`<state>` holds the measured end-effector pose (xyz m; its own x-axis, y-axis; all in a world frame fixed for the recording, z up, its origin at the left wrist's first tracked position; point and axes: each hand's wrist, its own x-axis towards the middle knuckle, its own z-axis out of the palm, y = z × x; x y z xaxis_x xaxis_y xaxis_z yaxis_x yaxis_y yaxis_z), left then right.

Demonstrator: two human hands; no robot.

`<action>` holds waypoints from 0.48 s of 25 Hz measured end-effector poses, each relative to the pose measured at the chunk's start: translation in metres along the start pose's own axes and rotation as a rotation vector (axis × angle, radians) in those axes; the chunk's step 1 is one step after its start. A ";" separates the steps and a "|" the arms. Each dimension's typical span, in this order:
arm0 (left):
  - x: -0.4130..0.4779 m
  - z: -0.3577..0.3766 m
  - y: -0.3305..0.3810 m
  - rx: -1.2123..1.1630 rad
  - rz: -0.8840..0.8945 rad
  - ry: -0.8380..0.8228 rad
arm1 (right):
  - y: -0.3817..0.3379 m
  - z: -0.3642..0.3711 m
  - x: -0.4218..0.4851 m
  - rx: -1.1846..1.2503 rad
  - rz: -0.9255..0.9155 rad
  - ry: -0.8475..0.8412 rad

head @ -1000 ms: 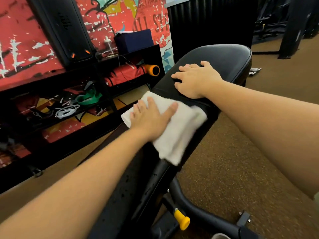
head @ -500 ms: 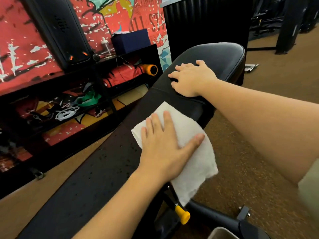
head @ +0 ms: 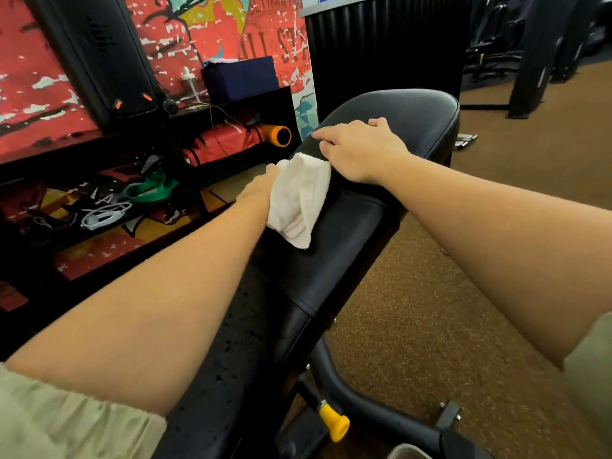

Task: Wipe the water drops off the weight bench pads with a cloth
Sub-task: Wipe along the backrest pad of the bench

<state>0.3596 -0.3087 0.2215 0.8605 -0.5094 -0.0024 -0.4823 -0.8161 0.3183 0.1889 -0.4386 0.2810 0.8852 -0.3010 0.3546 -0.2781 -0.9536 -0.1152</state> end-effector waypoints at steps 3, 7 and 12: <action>-0.068 -0.010 0.041 -0.109 -0.100 0.118 | 0.010 -0.006 0.000 0.521 0.003 0.166; -0.183 0.010 0.081 -0.035 0.198 -0.006 | 0.010 -0.012 -0.016 0.825 0.010 0.230; -0.237 0.034 0.065 0.109 0.317 0.172 | -0.014 -0.023 -0.083 1.185 0.153 0.762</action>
<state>0.1187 -0.2508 0.2105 0.6762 -0.6958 0.2420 -0.7358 -0.6544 0.1744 0.1105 -0.4003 0.2749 0.3549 -0.6906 0.6302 0.4585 -0.4589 -0.7611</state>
